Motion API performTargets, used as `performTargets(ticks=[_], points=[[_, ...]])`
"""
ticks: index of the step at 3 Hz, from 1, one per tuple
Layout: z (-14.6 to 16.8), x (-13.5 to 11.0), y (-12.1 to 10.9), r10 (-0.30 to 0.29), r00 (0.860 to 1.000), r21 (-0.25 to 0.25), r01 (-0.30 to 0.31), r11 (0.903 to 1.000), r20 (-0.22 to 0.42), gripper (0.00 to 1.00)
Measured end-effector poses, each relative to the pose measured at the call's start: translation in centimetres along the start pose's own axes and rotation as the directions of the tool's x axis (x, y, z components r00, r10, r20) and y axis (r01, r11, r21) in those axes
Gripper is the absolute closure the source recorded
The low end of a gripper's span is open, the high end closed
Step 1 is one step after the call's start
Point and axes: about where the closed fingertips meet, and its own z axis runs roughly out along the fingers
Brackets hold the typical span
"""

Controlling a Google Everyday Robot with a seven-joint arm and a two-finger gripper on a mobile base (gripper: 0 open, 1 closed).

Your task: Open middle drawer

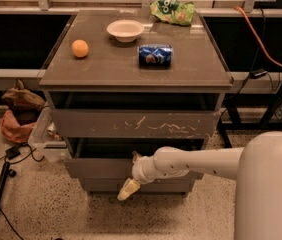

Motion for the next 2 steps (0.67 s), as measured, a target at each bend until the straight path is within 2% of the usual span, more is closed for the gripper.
performTargets(ticks=[1,2], points=[[1.25,0.11,1.15,0.000,1.000,-0.047,0.000,0.9989,-0.006,0.00],[1.27,-0.02,0.69,0.002,1.000,-0.039,-0.002,0.9992,-0.011,0.00]])
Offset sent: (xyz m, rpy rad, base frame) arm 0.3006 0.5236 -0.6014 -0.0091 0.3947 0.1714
